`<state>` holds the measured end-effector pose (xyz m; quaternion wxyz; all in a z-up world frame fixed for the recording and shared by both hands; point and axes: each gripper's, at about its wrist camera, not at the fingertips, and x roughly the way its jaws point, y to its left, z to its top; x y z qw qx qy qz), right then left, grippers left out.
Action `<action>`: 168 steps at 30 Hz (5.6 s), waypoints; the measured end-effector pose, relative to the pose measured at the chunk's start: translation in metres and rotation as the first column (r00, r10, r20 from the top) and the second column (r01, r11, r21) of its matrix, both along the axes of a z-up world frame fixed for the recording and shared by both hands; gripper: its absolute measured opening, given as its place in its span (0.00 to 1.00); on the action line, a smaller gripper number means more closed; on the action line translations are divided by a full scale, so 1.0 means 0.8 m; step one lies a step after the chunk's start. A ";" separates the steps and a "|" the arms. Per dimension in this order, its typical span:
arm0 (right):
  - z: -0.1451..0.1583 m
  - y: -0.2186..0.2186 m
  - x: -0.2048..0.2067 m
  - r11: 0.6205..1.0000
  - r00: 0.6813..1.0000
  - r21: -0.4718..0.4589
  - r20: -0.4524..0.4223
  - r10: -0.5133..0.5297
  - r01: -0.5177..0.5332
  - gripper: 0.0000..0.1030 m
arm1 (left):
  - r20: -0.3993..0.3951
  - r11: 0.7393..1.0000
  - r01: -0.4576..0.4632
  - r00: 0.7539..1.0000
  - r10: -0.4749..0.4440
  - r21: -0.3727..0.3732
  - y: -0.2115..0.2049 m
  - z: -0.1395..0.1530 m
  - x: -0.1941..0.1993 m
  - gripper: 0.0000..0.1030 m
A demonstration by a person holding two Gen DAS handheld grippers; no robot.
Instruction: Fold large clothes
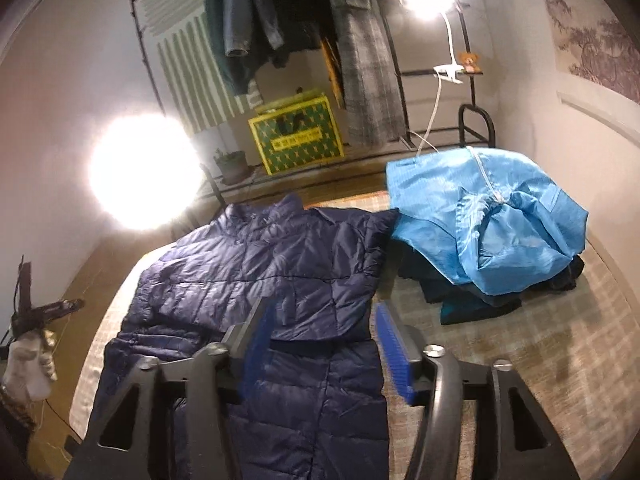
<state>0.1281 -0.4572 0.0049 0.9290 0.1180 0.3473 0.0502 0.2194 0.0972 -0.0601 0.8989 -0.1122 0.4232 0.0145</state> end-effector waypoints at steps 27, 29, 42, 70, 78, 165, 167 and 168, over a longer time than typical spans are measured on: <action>-0.140 -0.011 -0.255 0.986 0.955 0.139 -0.270 0.124 -0.089 0.79 | -0.258 0.896 -0.083 0.966 -0.037 -0.436 0.108 -0.173 -0.290 0.52; -0.159 -0.017 -0.267 0.982 0.946 0.172 -0.299 0.125 -0.075 0.79 | -0.268 0.874 -0.103 0.963 -0.032 -0.475 0.110 -0.190 -0.296 0.54; -0.226 -0.022 -0.260 0.948 0.911 0.316 -0.385 0.148 -0.020 0.81 | -0.295 0.782 -0.150 0.954 -0.045 -0.605 0.096 -0.244 -0.290 0.61; -0.126 -0.011 -0.272 0.835 0.938 0.523 -0.174 0.298 -0.168 0.01 | 0.022 0.744 0.042 0.999 -0.037 -0.666 0.090 -0.101 -0.307 0.07; -0.054 -0.006 -0.217 0.852 0.967 0.489 -0.058 0.247 -0.188 0.01 | 0.123 0.764 0.102 0.992 -0.030 -0.638 0.084 -0.027 -0.249 0.07; -0.122 0.037 0.265 0.906 0.957 -0.319 -0.174 0.232 -0.278 0.00 | -0.018 0.968 0.247 0.969 -0.246 0.046 -0.036 -0.133 0.293 0.02; -0.110 0.038 0.263 0.906 0.965 -0.340 -0.148 0.215 -0.254 0.00 | -0.001 0.975 0.215 0.977 -0.215 0.053 -0.031 -0.127 0.290 0.01; -0.104 0.039 0.263 0.905 0.968 -0.346 -0.135 0.211 -0.246 0.00 | 0.022 0.977 0.202 0.979 -0.204 0.065 -0.030 -0.119 0.287 0.01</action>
